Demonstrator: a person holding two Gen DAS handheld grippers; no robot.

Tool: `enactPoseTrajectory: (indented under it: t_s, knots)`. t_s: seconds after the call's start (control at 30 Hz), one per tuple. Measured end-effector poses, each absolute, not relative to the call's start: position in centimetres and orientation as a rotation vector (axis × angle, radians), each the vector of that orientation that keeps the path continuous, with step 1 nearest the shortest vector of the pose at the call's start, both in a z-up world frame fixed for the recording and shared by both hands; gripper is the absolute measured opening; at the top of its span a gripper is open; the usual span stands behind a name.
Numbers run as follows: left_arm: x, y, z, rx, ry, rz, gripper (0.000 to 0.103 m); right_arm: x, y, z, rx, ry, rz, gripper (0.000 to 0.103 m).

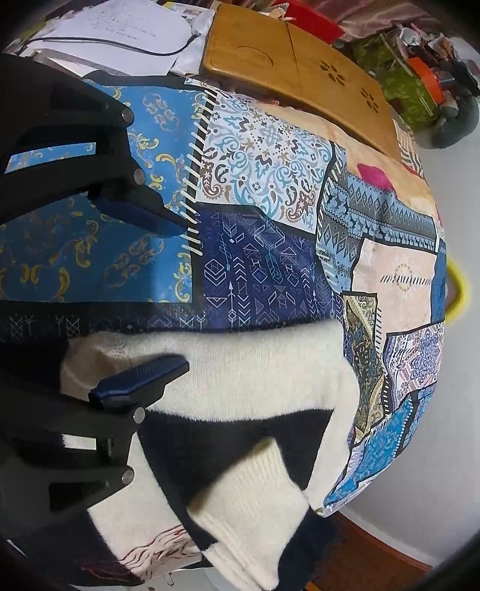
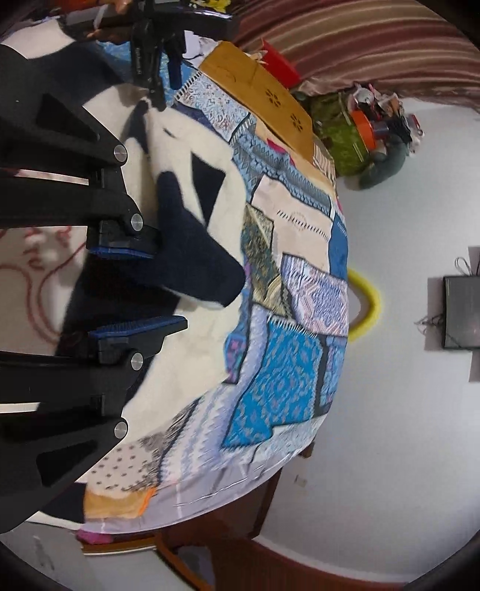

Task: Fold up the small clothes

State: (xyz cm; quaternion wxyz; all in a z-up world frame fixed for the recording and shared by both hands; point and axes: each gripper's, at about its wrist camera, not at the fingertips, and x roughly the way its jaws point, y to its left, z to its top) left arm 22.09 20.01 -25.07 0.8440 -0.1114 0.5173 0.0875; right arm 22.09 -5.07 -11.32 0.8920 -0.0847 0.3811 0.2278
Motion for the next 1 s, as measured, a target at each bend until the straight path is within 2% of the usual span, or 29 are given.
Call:
enactPoseTrajectory:
  t_s: [0.2,0.6,1.0]
  knots:
    - [22.5,19.0,-25.3,-0.193,1.095,0.168,0.079,21.3,-8.2,-11.6,-0.081,0.813,0.436,0.025]
    - [23.0,18.2,-25.5,-0.145,1.108,0.186,0.081,21.6,-14.0,-13.5,0.183,0.929,0.416,0.025]
    - [23.2,17.7,-25.3,-0.112,1.121,0.227,0.081,21.0,-20.0,-13.9,0.199,0.939,0.267,0.025]
